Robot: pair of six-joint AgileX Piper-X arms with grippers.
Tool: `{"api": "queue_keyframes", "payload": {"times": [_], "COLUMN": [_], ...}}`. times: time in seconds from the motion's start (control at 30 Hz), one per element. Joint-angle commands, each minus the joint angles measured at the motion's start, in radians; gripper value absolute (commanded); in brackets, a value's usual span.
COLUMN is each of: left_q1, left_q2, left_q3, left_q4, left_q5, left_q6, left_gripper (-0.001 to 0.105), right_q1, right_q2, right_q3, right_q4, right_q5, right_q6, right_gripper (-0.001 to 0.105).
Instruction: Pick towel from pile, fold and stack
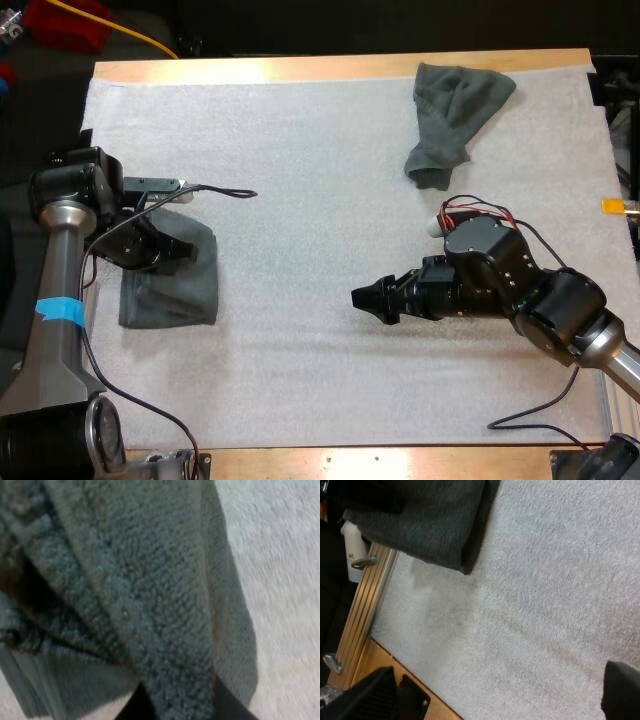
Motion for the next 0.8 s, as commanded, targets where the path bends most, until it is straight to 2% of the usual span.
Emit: {"api": "queue_keyframes", "payload": {"times": [0.0,0.1,0.23,0.37,0.43,0.53,0.63,0.77], "left_q1": [0.0,0.0,0.0,0.0,0.0,0.0,0.0,0.0], "left_q2": [-0.011,-0.011,-0.011,-0.011,-0.011,-0.011,-0.011,-0.011], "left_q3": [0.009,0.046,0.105,0.146,0.149,0.149,0.149,0.149], "left_q4": [-0.009,-0.034,-0.086,-0.134,-0.148,-0.167,-0.177,-0.18], "left_q5": [-0.018,-0.055,-0.067,-0.108,-0.158,-0.19,-0.216,-0.292], "left_q6": [-0.007,-0.017,-0.022,-0.044,-0.063,-0.066,-0.066,-0.066], "left_gripper": [0.0,0.0,0.0,0.008,0.008,0.0,0.0,0.0], "right_q1": [0.001,0.001,0.001,0.001,0.001,0.001,0.001,0.001], "right_q2": [-0.007,-0.007,-0.007,-0.007,-0.007,-0.007,-0.007,-0.007], "right_q3": [-0.003,-0.003,-0.003,-0.003,-0.003,-0.003,-0.003,-0.003], "right_q4": [-0.002,-0.002,-0.002,-0.002,-0.001,0.0,0.0,0.0], "right_q5": [-0.011,-0.011,-0.011,-0.011,-0.011,-0.011,-0.011,-0.011], "right_q6": [-0.001,-0.001,-0.001,-0.001,-0.001,-0.001,-0.001,-0.001], "right_gripper": [0.079,0.079,0.079,0.079,0.079,0.079,0.079,0.079]}}
